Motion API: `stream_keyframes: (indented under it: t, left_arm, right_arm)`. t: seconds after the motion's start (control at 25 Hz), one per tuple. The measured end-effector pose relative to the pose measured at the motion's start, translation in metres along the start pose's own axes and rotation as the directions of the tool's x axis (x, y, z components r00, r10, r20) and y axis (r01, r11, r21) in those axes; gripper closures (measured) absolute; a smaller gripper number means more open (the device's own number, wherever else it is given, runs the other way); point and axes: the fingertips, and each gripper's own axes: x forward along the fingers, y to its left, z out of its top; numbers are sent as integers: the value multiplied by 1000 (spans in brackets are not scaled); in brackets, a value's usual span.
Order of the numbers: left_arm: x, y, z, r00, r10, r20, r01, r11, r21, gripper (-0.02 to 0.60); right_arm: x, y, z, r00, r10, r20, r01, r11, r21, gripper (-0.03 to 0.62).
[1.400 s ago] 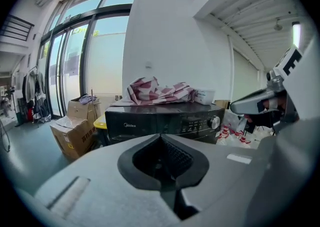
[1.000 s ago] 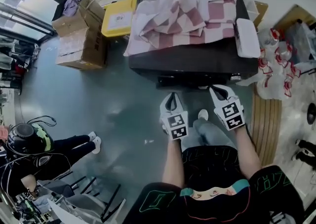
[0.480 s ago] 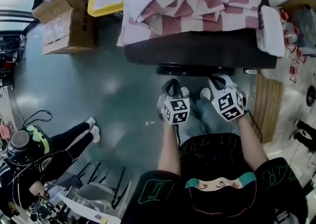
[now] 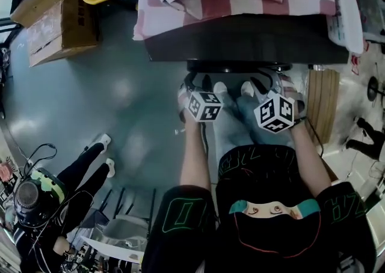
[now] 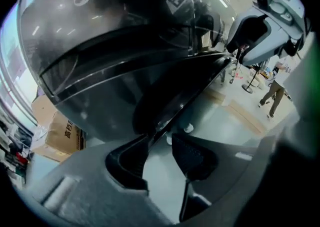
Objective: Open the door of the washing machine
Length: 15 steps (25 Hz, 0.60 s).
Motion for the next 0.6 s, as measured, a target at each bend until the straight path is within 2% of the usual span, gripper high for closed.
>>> stream_keyframes:
  t: [0.28, 0.48, 0.6]
  left_arm:
    - [21, 1, -6, 997, -72, -3, 72, 991, 114, 402]
    - [34, -4, -14, 993, -112, -42, 119, 970, 213, 382]
    - [38, -3, -16, 991, -124, -58, 134, 965, 228, 383]
  right_arm:
    - [15, 1, 3, 997, -15, -75, 8, 997, -82, 439]
    - [21, 2, 2, 991, -44, -123, 20, 983, -185, 439]
    - [26, 1, 1, 987, -76, -143, 40, 970, -239, 439]
